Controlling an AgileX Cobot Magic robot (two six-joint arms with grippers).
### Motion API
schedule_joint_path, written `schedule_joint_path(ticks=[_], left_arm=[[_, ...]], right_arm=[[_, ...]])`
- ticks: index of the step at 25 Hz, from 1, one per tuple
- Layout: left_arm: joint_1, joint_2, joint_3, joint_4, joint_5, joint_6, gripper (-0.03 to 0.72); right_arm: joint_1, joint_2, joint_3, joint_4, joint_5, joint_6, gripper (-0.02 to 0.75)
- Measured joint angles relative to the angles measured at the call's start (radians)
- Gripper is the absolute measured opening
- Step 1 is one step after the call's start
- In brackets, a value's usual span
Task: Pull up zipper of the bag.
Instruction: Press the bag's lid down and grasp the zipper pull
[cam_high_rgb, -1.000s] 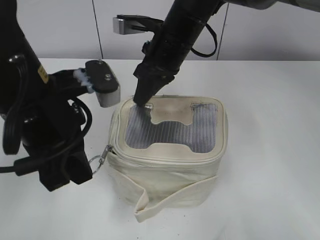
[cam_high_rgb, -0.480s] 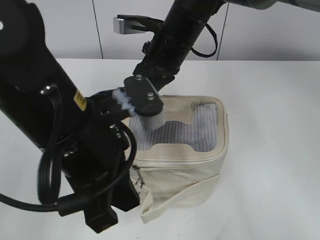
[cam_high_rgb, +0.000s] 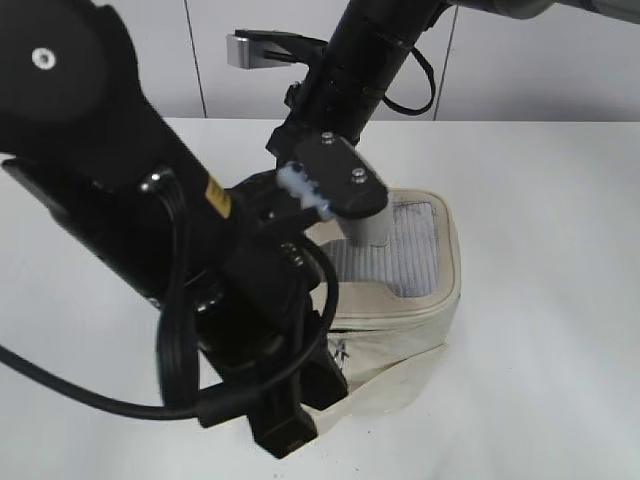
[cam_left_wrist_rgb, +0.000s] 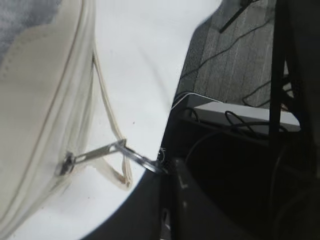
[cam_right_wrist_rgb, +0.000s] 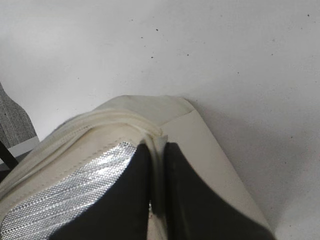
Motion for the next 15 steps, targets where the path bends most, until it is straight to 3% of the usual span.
schedule_joint_path(ticks=[8,15], left_arm=[[-0.010,0.090,-0.079,-0.056,-0.009,0.003,0.000],[-0.015,0.090,-0.087,0.067,0.051,-0.069,-0.003]], right_arm=[[-0.001,0.000,0.000,0.003,0.000,0.000,0.052],[-0.002,0.000,0.000,0.002,-0.001,0.001,0.052]])
